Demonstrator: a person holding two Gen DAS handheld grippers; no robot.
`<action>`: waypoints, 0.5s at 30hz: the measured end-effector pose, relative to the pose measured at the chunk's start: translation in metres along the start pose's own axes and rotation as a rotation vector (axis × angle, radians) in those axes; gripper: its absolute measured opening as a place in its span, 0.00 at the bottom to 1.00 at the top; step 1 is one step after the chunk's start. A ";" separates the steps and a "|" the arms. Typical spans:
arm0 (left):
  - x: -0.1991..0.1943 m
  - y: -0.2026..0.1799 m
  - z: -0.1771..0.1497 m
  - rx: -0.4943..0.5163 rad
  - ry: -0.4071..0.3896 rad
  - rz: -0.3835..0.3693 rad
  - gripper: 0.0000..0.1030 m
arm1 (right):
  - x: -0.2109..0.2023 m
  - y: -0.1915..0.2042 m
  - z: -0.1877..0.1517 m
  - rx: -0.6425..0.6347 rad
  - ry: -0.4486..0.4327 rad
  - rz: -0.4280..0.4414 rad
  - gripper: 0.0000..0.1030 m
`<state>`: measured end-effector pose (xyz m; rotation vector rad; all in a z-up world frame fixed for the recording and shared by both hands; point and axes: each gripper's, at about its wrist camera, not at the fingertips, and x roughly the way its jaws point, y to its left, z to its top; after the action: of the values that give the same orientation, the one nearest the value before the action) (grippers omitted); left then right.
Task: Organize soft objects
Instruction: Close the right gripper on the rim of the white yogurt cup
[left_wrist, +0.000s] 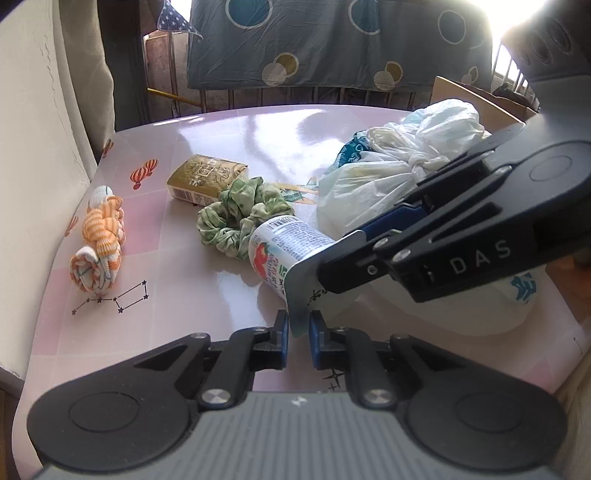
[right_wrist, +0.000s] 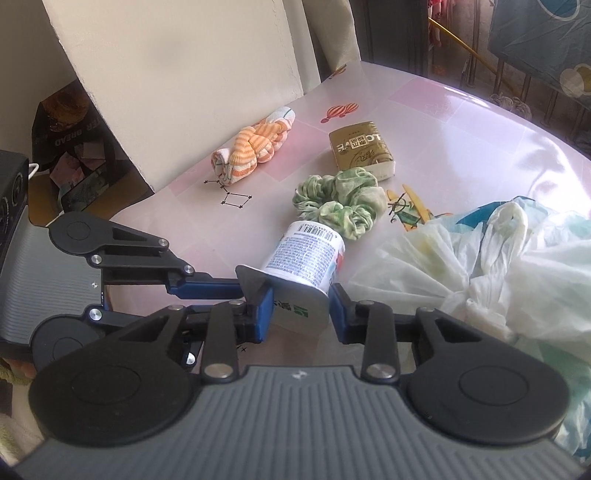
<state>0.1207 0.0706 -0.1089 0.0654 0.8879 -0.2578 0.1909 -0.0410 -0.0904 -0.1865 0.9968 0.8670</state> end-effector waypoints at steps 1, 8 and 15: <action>-0.001 0.001 0.000 -0.011 -0.001 0.007 0.12 | 0.000 0.001 0.001 0.007 -0.001 0.002 0.28; -0.028 0.009 0.003 -0.052 -0.028 -0.022 0.12 | -0.014 -0.001 0.005 0.122 -0.020 0.054 0.25; -0.048 0.019 0.004 -0.136 -0.025 -0.077 0.13 | -0.022 -0.011 -0.003 0.340 -0.005 0.141 0.25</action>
<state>0.0991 0.0976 -0.0701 -0.0980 0.8821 -0.2693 0.1913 -0.0620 -0.0769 0.1764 1.1462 0.8113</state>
